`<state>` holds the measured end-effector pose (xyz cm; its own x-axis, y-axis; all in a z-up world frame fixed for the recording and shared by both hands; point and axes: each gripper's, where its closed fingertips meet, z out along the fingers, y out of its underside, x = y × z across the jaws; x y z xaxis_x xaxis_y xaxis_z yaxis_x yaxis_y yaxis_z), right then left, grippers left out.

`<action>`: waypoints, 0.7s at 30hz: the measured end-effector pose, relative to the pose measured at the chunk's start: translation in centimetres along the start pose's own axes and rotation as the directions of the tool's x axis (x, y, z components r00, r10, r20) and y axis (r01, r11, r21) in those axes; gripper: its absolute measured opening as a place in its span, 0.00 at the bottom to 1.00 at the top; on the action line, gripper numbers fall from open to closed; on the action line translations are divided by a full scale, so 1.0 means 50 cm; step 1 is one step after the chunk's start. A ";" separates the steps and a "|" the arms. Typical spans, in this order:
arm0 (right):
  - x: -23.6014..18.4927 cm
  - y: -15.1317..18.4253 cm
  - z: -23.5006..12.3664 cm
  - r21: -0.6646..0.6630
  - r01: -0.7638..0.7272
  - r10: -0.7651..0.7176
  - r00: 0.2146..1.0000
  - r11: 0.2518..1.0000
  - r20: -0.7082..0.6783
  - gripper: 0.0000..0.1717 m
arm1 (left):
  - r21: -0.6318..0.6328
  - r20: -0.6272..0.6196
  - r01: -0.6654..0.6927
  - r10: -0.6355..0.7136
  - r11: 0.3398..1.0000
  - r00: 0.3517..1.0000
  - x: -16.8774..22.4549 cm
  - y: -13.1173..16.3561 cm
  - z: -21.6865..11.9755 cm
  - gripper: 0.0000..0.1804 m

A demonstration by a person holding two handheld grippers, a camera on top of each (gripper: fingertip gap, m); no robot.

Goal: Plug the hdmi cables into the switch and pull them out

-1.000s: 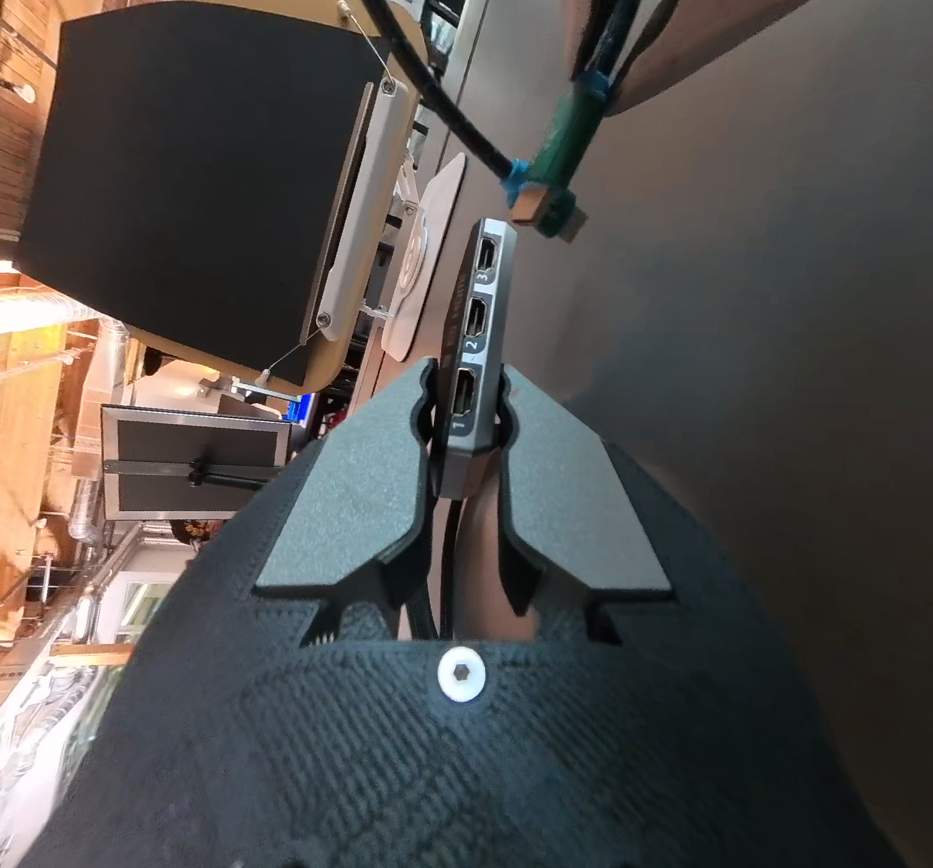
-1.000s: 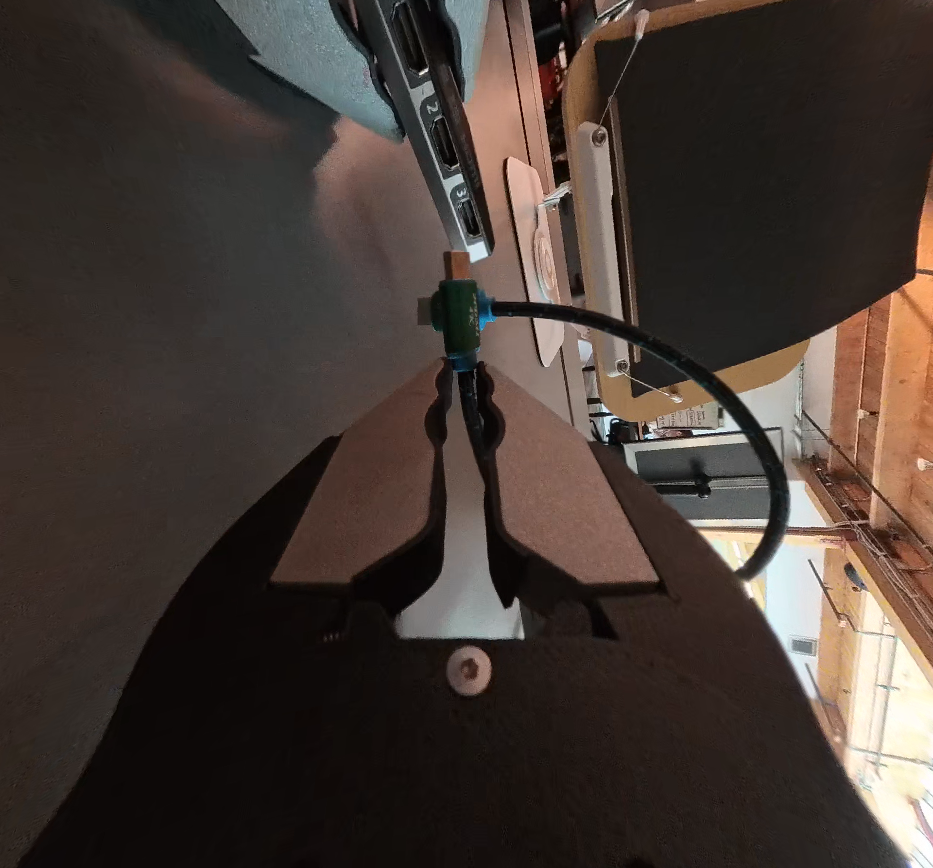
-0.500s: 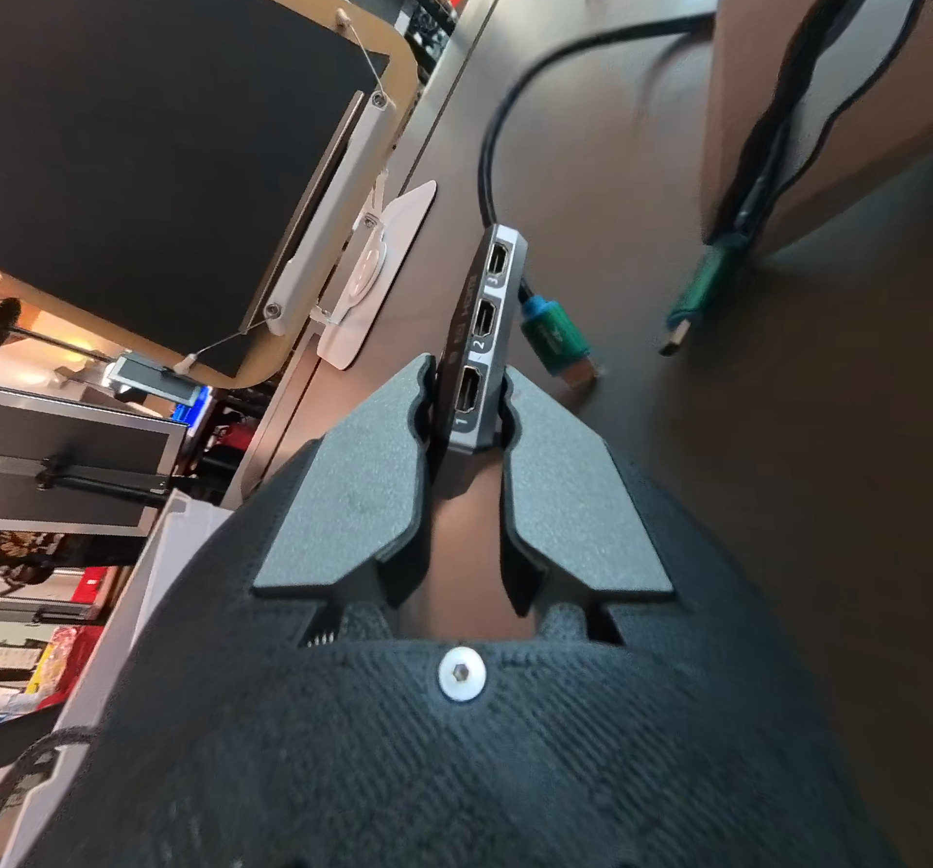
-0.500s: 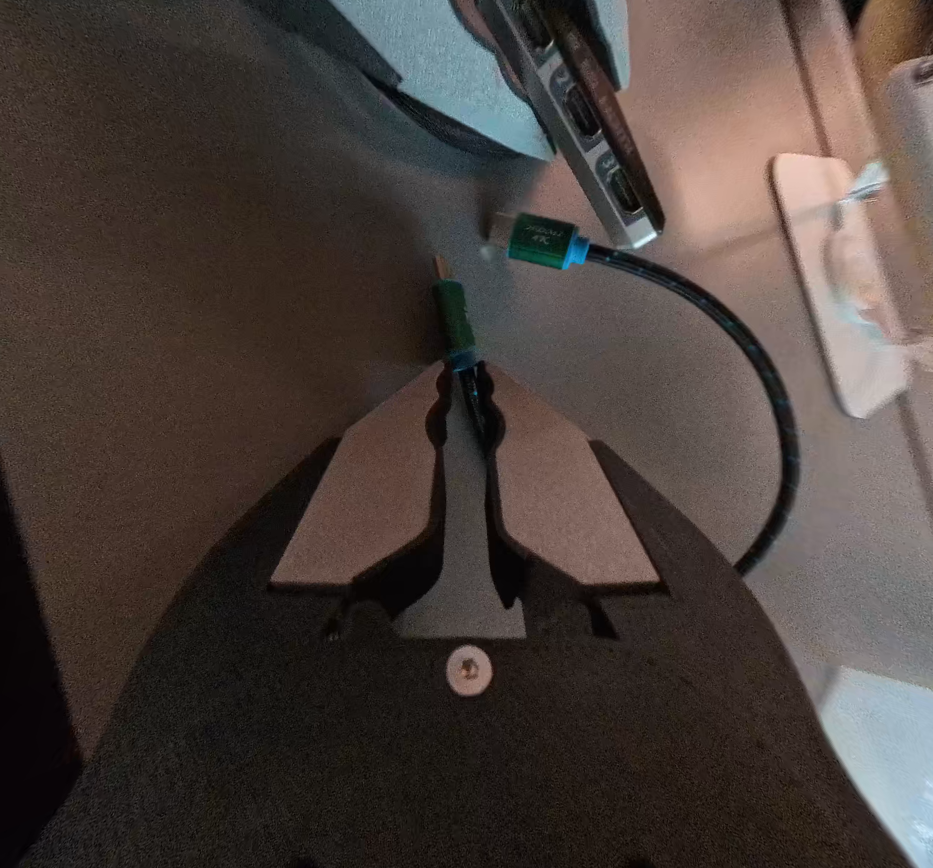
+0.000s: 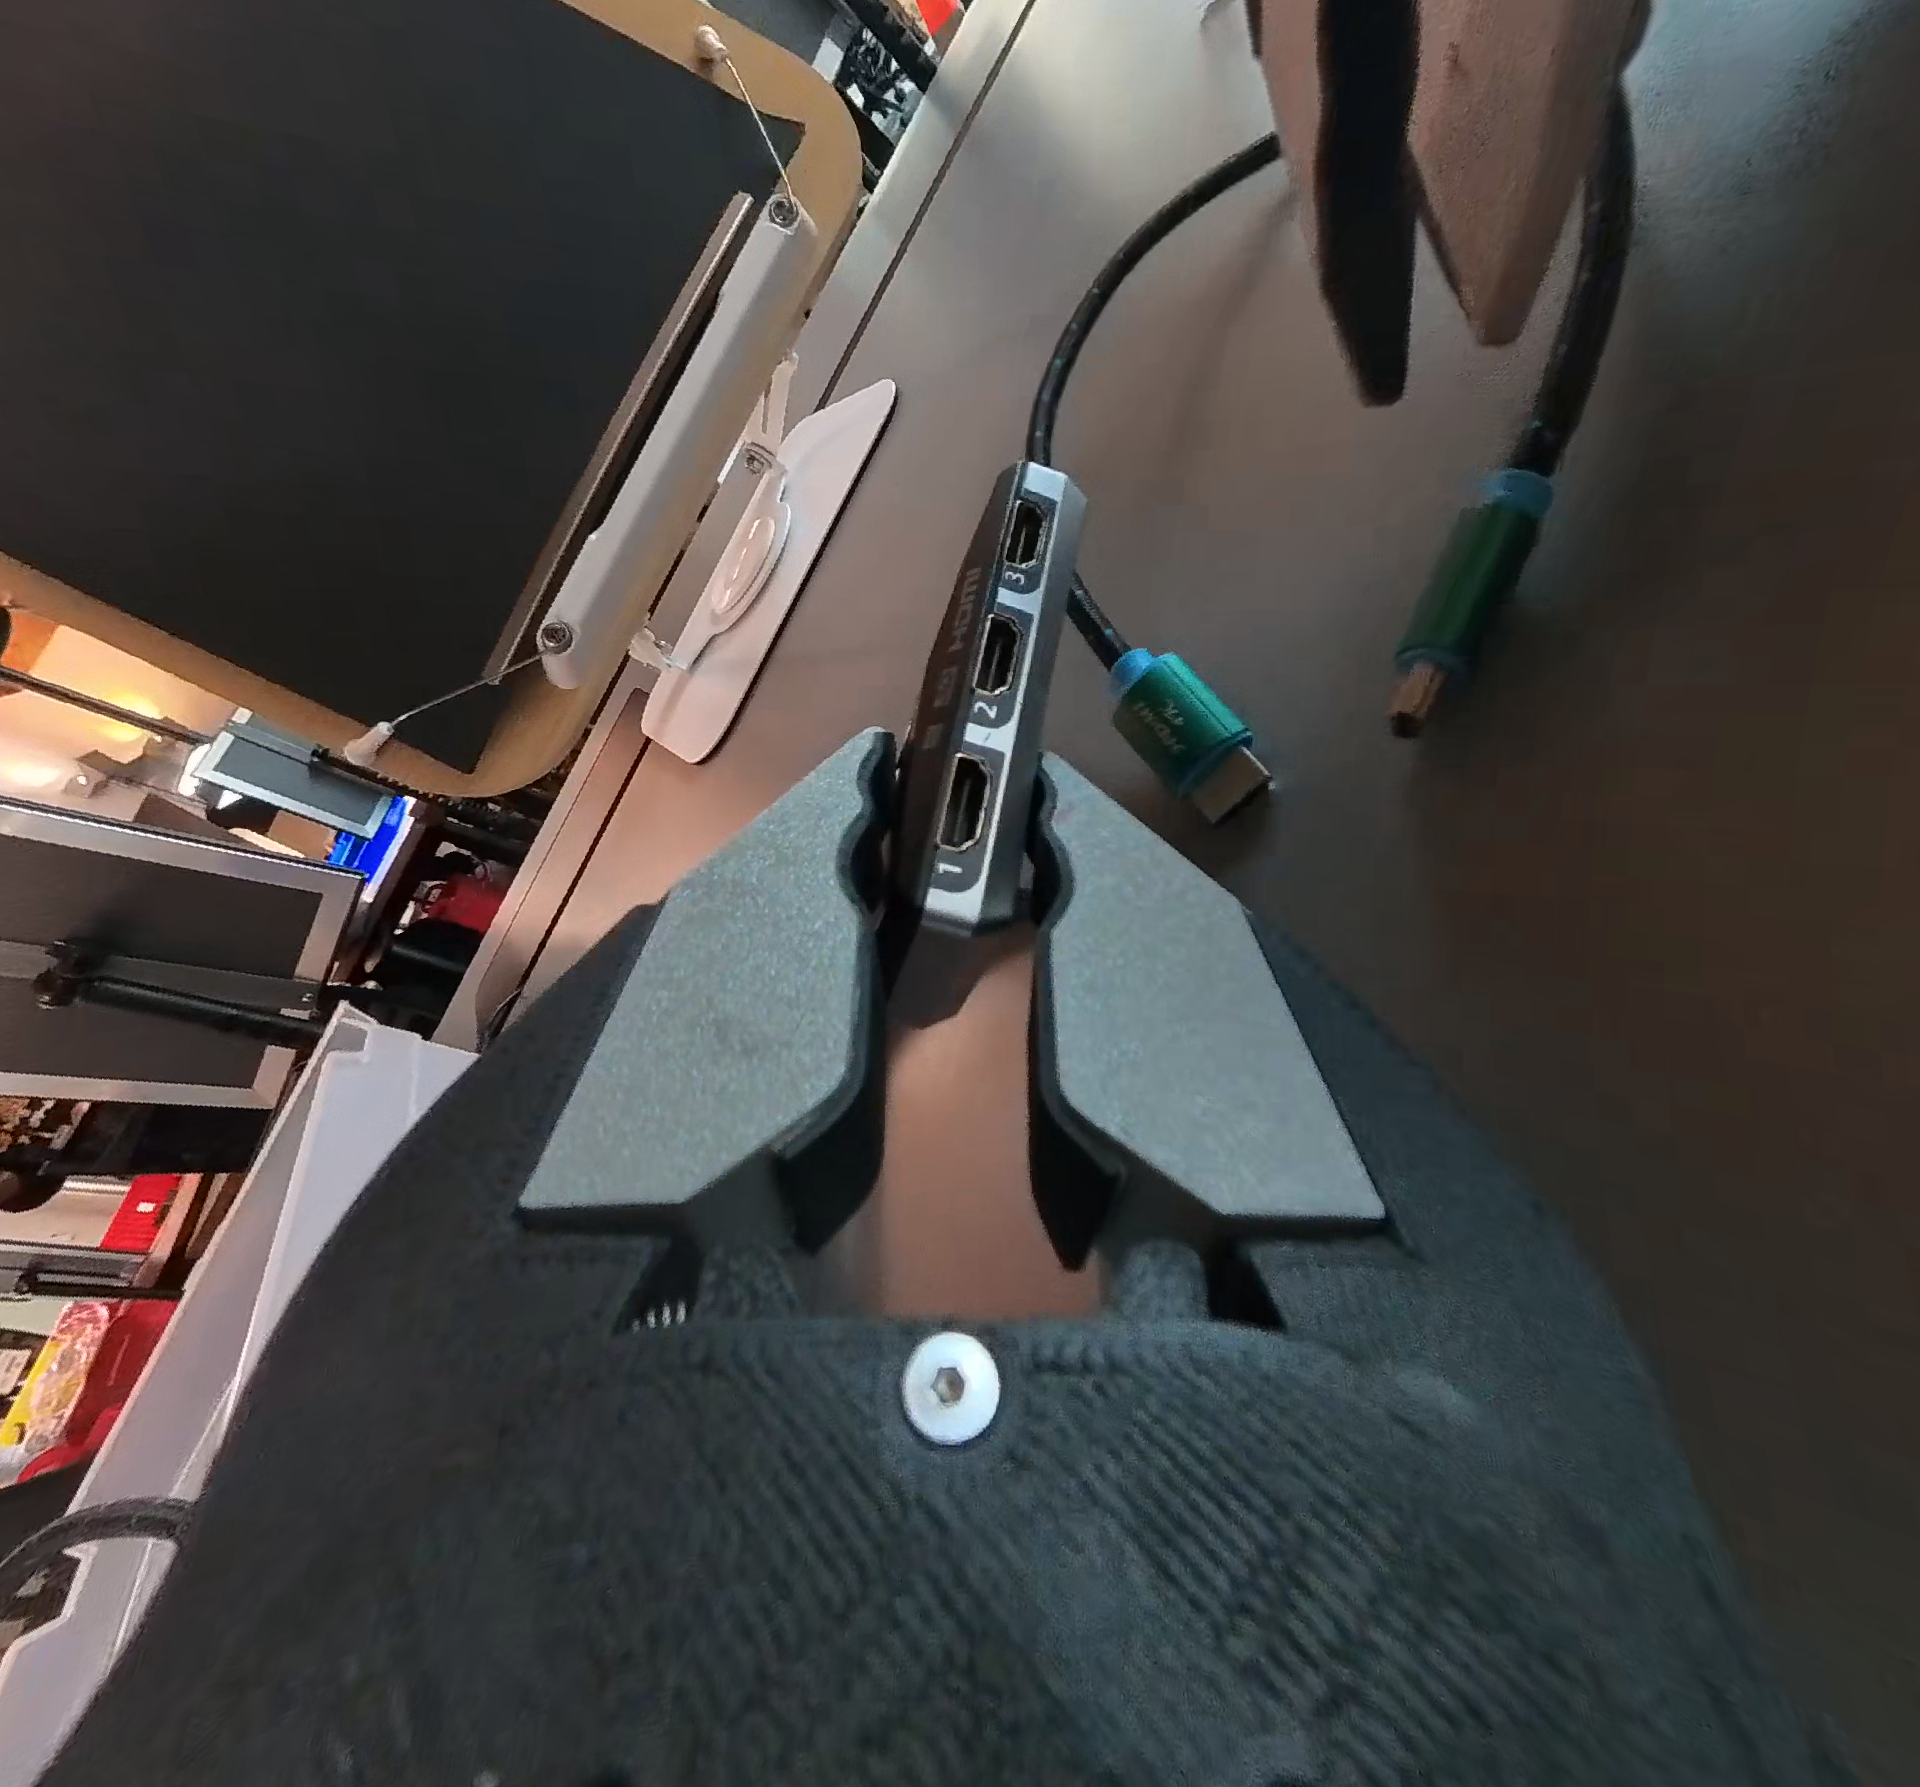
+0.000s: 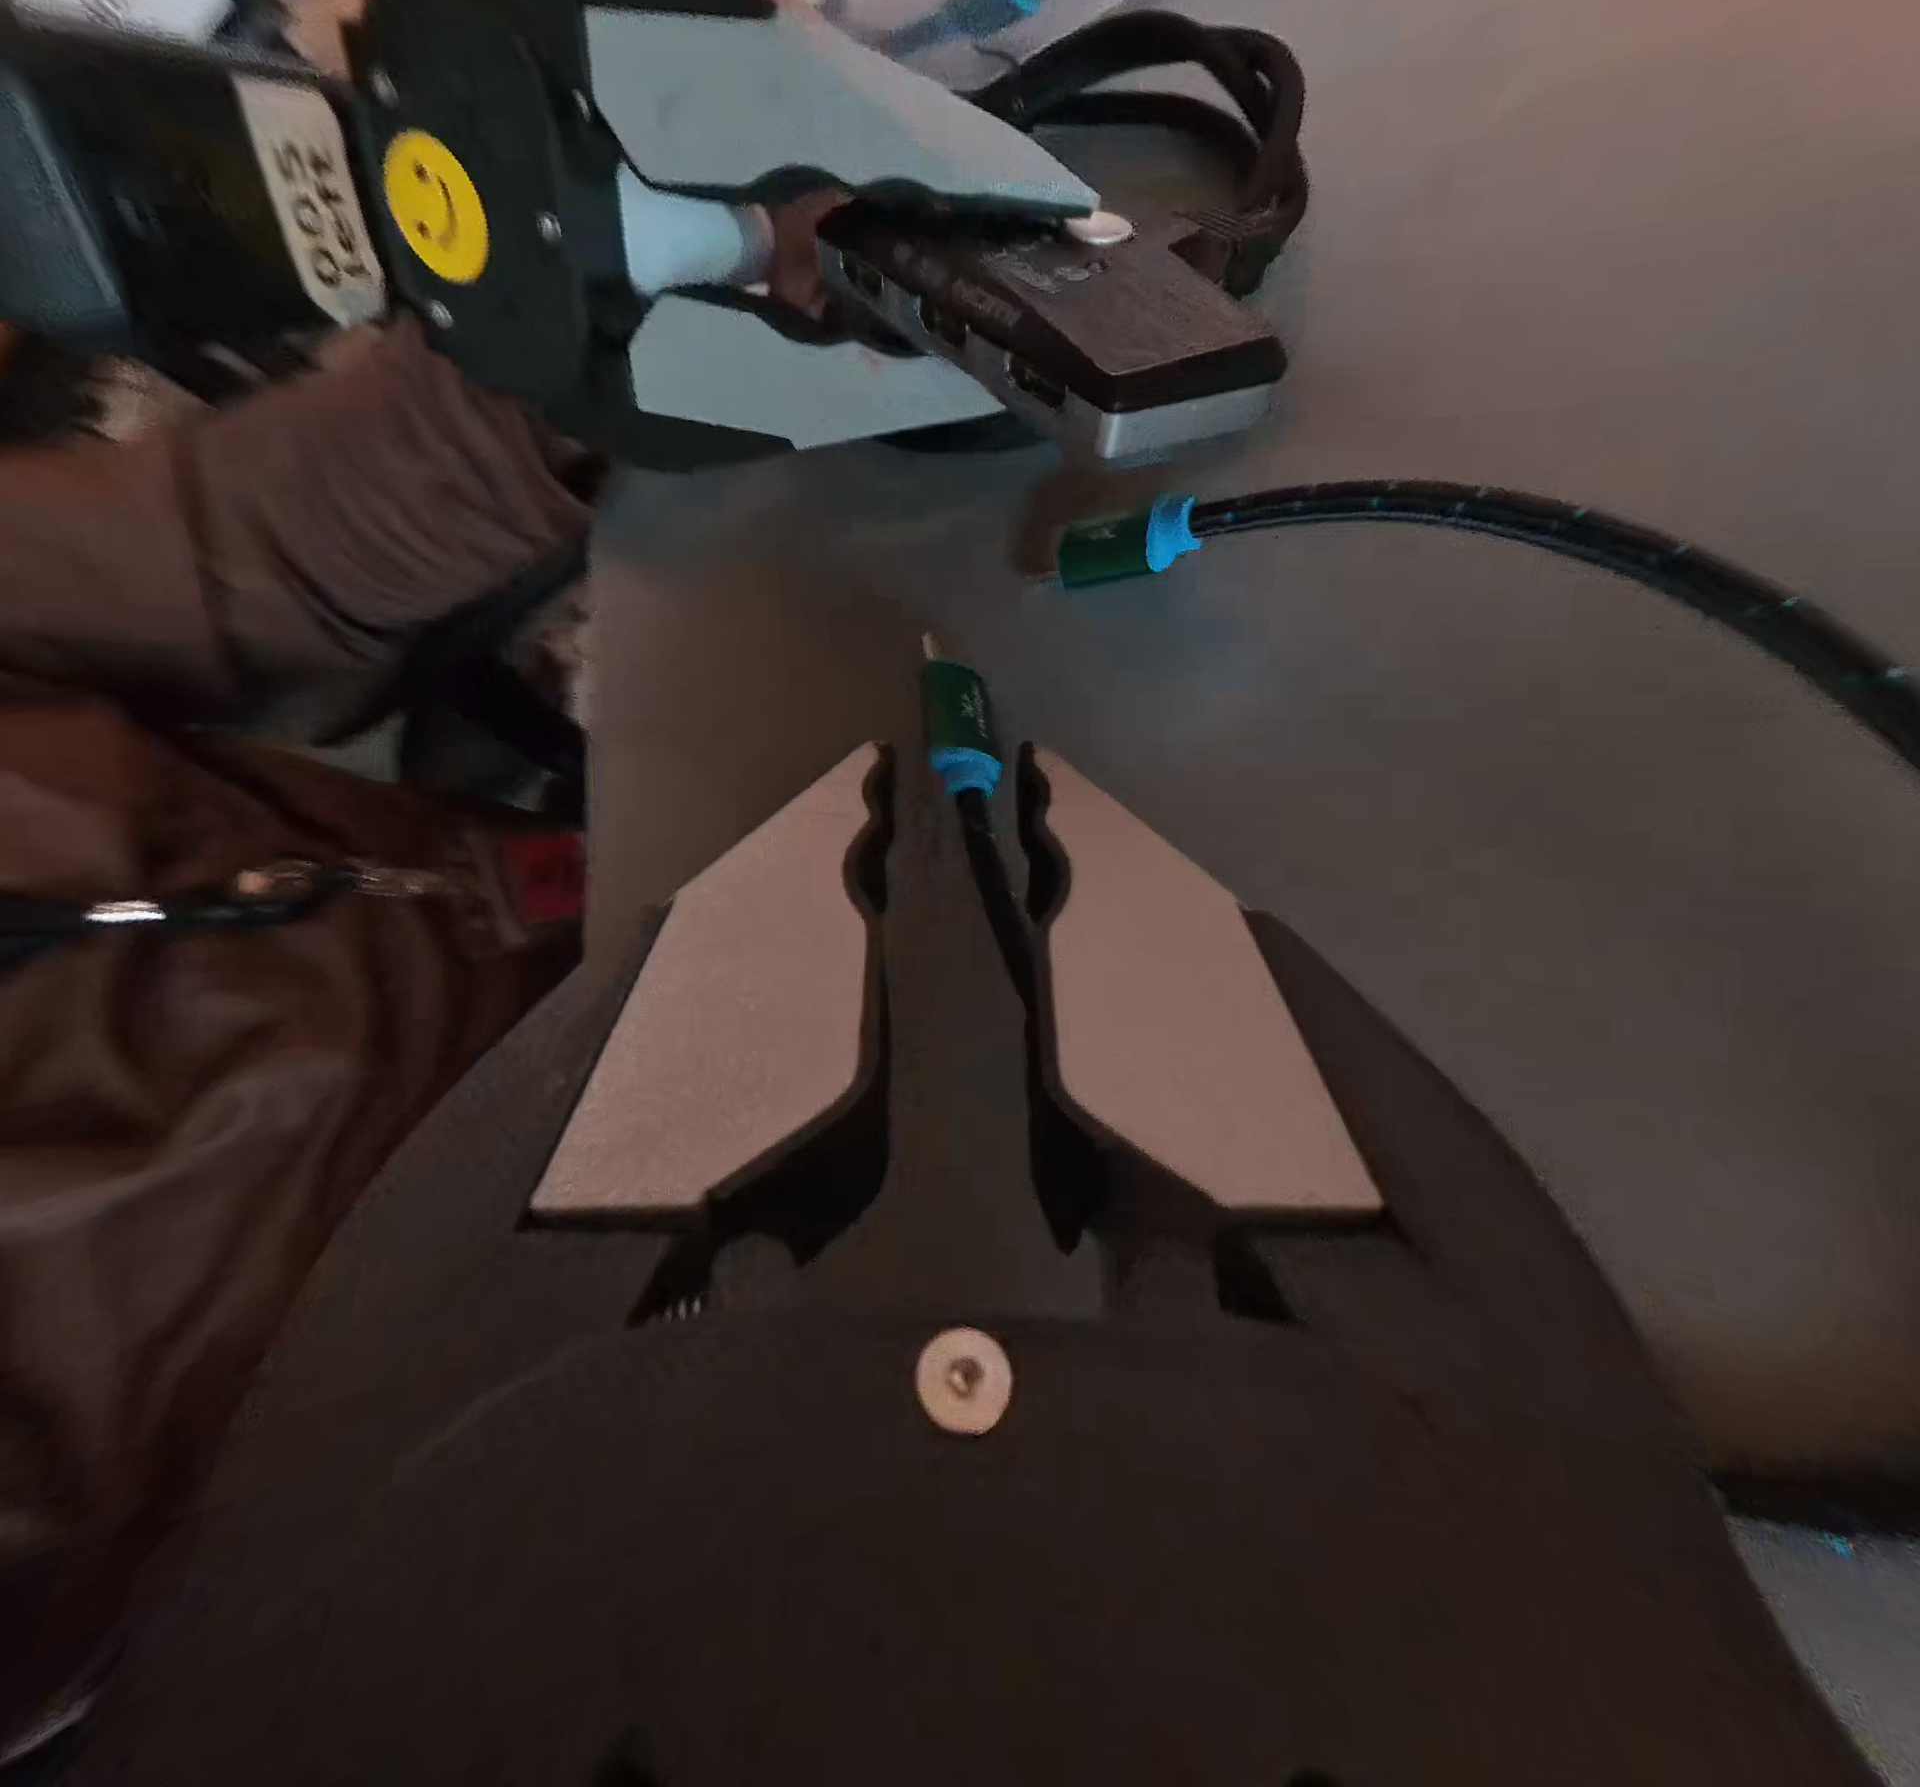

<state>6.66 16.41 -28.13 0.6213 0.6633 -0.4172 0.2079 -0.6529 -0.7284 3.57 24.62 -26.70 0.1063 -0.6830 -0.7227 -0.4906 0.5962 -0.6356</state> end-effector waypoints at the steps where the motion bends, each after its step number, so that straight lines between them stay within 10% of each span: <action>1: 0.002 0.001 0.002 -0.003 -0.035 0.035 0.999 0.999 0.020 0.13 | -0.001 0.001 -0.002 0.002 1.000 1.000 0.000 0.000 0.000 0.12; 21: -0.003 0.034 0.060 -0.081 -0.034 0.031 0.999 0.996 -0.039 0.08 | -0.011 0.008 -0.010 0.010 1.000 1.000 0.004 0.000 0.001 0.12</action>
<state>4.65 16.31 -30.97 0.6564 0.6282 -0.4177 0.2477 -0.7024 -0.6673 3.62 24.51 -26.84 0.1083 -0.6736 -0.7312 -0.5009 0.5983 -0.6254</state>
